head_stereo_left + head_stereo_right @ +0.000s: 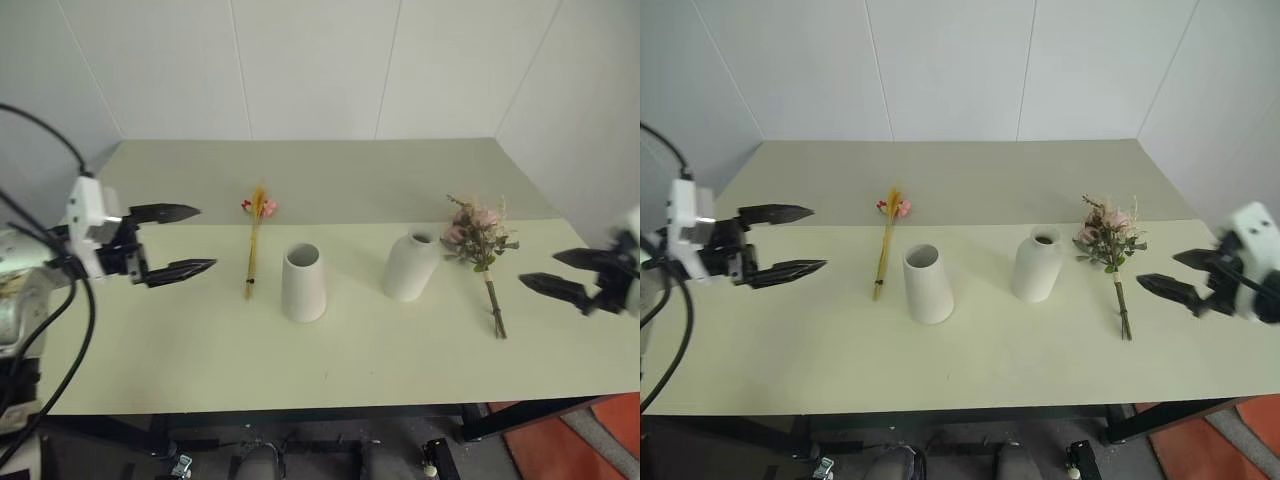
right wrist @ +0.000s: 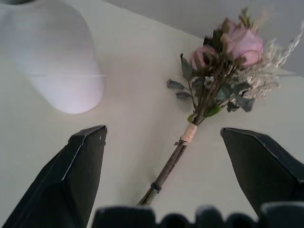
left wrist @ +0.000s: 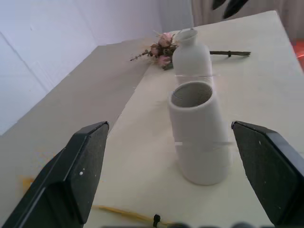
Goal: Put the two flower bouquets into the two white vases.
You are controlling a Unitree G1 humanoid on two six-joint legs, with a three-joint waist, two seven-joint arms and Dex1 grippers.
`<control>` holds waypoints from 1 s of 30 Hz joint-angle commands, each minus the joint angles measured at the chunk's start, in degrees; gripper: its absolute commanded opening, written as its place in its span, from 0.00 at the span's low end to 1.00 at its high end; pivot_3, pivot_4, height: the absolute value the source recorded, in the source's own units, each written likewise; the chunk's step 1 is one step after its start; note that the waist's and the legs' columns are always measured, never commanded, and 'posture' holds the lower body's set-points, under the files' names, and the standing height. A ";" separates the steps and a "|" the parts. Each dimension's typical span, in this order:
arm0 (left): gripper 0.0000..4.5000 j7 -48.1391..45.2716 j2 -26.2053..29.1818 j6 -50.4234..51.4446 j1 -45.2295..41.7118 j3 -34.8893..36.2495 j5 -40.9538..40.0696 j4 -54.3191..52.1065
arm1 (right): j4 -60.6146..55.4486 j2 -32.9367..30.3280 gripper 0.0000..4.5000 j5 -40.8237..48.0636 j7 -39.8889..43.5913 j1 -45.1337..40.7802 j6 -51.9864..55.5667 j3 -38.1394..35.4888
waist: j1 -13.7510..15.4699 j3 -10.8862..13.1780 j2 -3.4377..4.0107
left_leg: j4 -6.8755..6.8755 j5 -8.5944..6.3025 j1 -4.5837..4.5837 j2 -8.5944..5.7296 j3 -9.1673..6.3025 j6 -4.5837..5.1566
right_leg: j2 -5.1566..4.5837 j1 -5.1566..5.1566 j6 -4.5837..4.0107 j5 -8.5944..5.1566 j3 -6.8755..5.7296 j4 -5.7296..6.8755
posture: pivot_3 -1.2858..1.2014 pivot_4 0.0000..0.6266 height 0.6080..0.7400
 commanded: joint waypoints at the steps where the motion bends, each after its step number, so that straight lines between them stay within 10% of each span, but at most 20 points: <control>1: 1.00 -2.35 -1.55 -2.14 -5.61 -3.57 1.57 1.83 | 11.66 3.33 1.00 -7.01 -2.28 -12.57 3.66 11.00 | 0.29 0.00 0.00 | 0.00 0.01 -0.17 0.02 -0.01 0.01 | 0.10 -0.21 0.03 0.05 0.05 0.06 | 0.52 0.24 1.00; 12: 1.00 -5.64 -4.02 -4.01 -11.44 -6.10 2.57 4.29 | 40.10 11.02 1.00 -19.12 -1.73 -31.02 -2.92 22.61 | 0.65 0.01 0.02 | 0.03 0.00 -1.79 -0.13 -0.06 0.09 | 0.05 -1.41 0.35 0.44 0.05 0.00 | 0.52 0.24 1.00; 30: 1.00 -4.71 -4.35 -3.59 -8.00 -5.17 1.47 2.46 | 27.85 6.93 1.00 -17.51 0.18 -24.82 6.16 16.15 | 0.37 0.05 0.08 | 0.67 0.11 -1.58 -0.02 -0.07 0.14 | 0.18 -1.31 0.35 0.69 0.12 0.32 | 0.52 0.24 1.00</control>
